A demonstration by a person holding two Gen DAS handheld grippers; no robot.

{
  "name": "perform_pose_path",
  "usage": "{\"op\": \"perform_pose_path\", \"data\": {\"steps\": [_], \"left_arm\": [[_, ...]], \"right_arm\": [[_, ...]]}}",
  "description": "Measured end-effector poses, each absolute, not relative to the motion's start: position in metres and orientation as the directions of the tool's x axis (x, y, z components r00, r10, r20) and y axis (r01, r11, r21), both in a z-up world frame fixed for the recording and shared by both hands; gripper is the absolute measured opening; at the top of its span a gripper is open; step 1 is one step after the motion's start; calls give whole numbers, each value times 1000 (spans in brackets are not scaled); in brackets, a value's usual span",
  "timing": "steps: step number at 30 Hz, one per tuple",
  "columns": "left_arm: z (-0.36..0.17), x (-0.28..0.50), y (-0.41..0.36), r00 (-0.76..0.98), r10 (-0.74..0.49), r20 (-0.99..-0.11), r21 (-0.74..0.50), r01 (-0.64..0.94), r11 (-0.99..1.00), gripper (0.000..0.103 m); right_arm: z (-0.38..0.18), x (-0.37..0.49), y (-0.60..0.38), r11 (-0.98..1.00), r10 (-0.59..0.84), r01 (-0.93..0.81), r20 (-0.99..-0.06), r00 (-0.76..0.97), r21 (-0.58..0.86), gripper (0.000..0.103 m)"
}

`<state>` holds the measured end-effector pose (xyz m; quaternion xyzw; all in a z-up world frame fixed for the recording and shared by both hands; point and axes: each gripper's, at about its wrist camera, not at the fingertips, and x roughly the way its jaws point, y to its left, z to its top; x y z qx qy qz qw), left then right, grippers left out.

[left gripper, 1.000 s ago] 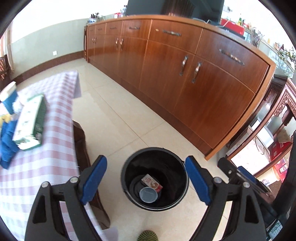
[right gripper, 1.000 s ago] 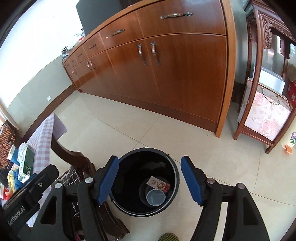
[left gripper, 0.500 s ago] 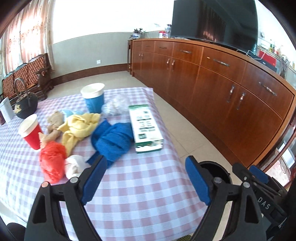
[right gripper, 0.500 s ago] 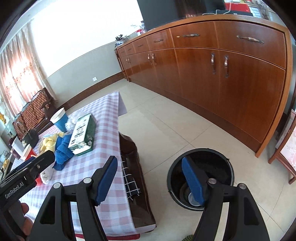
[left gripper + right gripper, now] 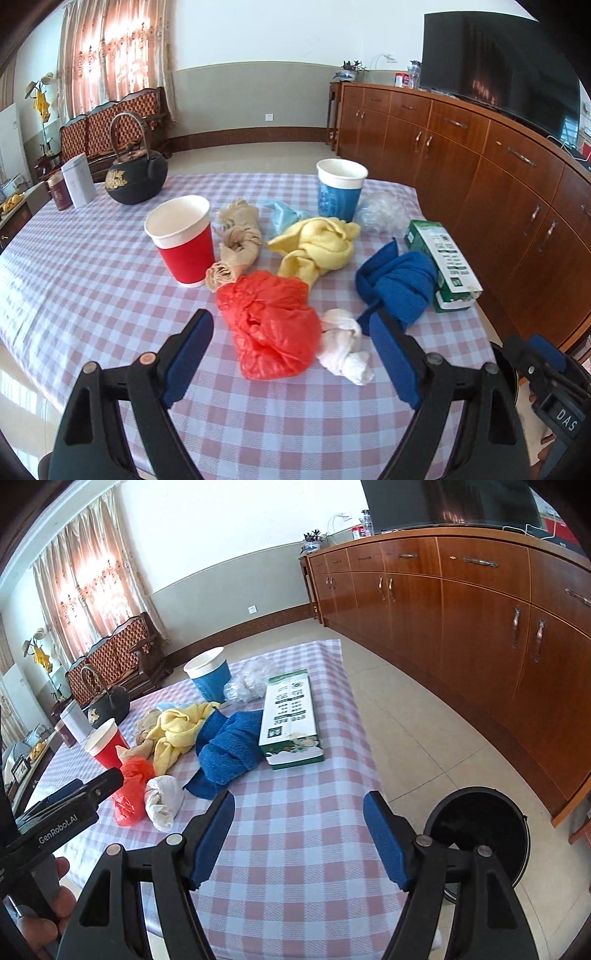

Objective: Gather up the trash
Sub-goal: 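Grasp the red plastic bag with the left tool while the right tool grasps the blue towel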

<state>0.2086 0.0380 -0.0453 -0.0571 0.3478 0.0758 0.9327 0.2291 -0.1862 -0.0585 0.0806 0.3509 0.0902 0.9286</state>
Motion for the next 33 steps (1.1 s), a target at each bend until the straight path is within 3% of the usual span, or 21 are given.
{"op": "perform_pose_path", "data": {"steps": [22,25,27,30,33], "left_arm": [[-88,241,72,681,107,-725,-77,-234,969,87],[-90,240,79,685,90,-723,-105,-237,966,74],[-92,239,83,687,63,-724,-135,-231,964,56],[-90,235,86,707,46,-706,-160,-223,962,45],[-88,231,86,720,35,-693,-169,-209,963,42]], "right_arm": [[-80,283,-116,957,290,-194,-679,675,216,74],[-83,288,-111,956,295,-198,-685,666,219,74],[-85,292,-108,954,300,-198,-689,660,225,74],[-88,299,-102,953,304,-200,-693,654,229,74],[-92,306,-97,953,302,-199,-703,644,227,74]]}}
